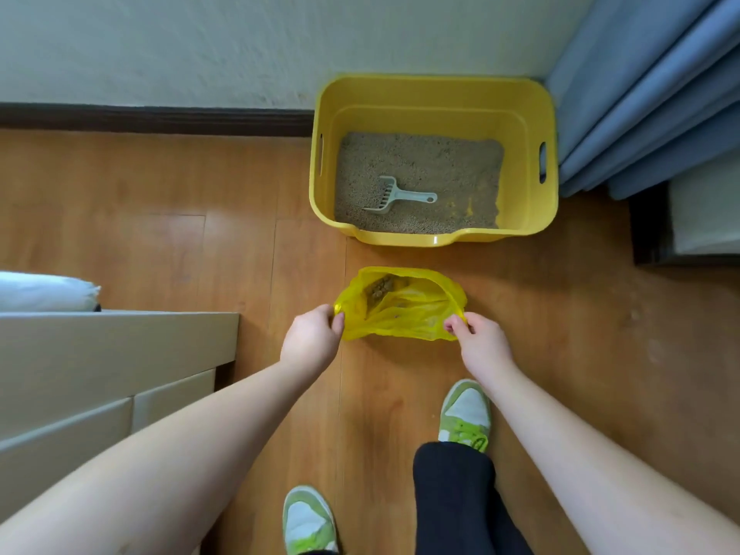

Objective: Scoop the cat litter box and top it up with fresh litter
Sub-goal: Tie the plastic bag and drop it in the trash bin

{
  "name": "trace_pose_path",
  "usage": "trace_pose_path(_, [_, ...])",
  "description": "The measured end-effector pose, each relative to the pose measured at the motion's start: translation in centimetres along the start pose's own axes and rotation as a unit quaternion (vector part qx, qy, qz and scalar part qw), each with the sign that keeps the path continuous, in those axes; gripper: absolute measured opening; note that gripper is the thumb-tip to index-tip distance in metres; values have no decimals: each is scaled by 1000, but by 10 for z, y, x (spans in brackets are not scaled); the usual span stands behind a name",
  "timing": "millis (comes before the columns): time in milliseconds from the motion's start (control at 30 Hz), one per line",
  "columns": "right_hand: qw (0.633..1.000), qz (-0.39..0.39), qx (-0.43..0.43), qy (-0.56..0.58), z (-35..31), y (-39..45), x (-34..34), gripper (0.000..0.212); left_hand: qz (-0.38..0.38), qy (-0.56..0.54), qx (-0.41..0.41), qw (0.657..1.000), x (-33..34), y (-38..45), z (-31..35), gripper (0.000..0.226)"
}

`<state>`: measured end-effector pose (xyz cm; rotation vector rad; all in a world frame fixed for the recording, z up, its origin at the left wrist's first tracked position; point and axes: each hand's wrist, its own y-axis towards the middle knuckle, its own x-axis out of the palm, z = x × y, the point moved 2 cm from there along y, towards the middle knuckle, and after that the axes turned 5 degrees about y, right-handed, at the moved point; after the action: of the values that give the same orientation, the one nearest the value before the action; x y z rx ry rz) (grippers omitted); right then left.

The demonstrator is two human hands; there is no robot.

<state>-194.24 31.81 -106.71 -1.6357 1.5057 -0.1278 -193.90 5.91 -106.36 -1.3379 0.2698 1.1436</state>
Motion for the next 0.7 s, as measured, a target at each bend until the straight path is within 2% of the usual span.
trace_pose_path(100, [994, -51, 17, 91, -13, -28, -4, 14, -19, -52, 8, 998, -26, -20, 2, 26])
trace_pose_path(167, [992, -69, 12, 109, -25, -50, -10, 9, -32, -56, 23, 998, -44, -36, 6, 25])
trace_pose_path(300, [988, -47, 24, 148, -62, -104, -32, 8, -12, -13, 46, 999, -87, -79, 14, 24])
trace_pose_path(433, [980, -42, 24, 192, -105, -176, -66, 7, 22, -31, 58, 998, -138, -142, 17, 26])
trace_pose_path(533, [980, -47, 15, 192, -141, -236, -89, 7, 21, -34, 70, 997, -182, -208, 18, 32])
trace_pose_path(700, [991, -23, -45, 124, -209, -313, -143, 7, 58, -145, 33, 987, -245, -305, 18, 32])
